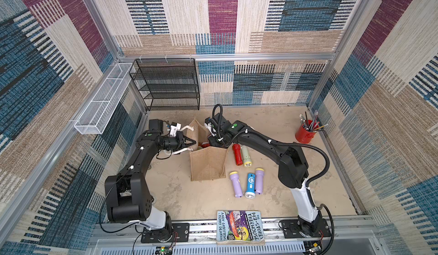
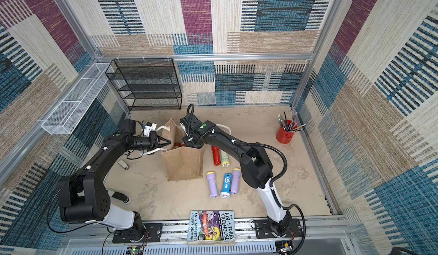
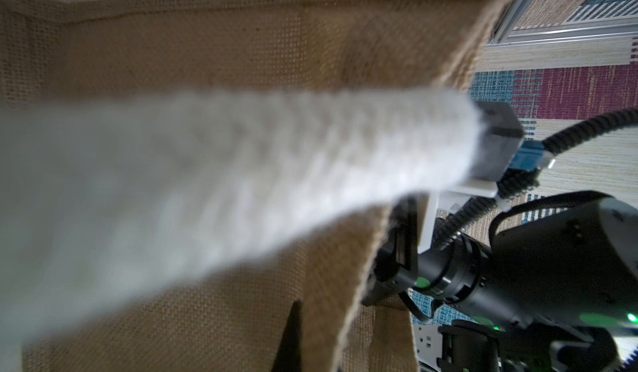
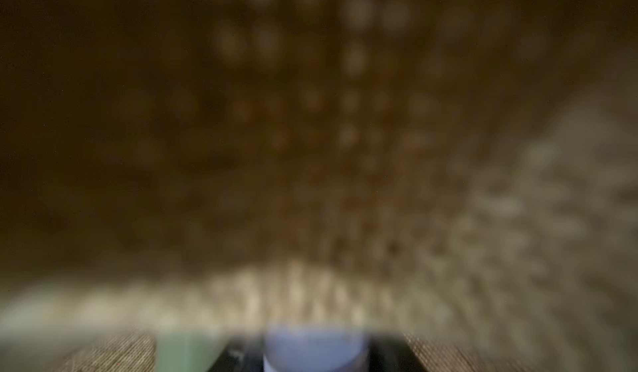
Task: Put the flashlights into the tote bags
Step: Place the flashlight in the canvas bag.
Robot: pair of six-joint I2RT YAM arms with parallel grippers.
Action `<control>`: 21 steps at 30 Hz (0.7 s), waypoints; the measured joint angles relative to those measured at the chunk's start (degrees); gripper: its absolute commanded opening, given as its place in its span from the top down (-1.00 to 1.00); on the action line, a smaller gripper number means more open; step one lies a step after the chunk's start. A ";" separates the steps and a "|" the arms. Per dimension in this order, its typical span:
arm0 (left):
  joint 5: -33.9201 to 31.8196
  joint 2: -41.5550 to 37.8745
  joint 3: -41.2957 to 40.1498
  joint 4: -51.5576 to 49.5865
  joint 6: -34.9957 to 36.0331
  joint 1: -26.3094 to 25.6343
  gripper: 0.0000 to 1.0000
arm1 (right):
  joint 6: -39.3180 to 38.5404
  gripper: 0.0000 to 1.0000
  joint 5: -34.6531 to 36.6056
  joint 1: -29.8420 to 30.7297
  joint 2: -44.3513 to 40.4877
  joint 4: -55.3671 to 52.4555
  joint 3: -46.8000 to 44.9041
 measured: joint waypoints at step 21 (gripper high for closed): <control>0.02 0.07 0.00 -0.20 0.00 0.00 0.91 | 2.69 -0.28 -0.33 1.07 -0.07 -6.82 5.90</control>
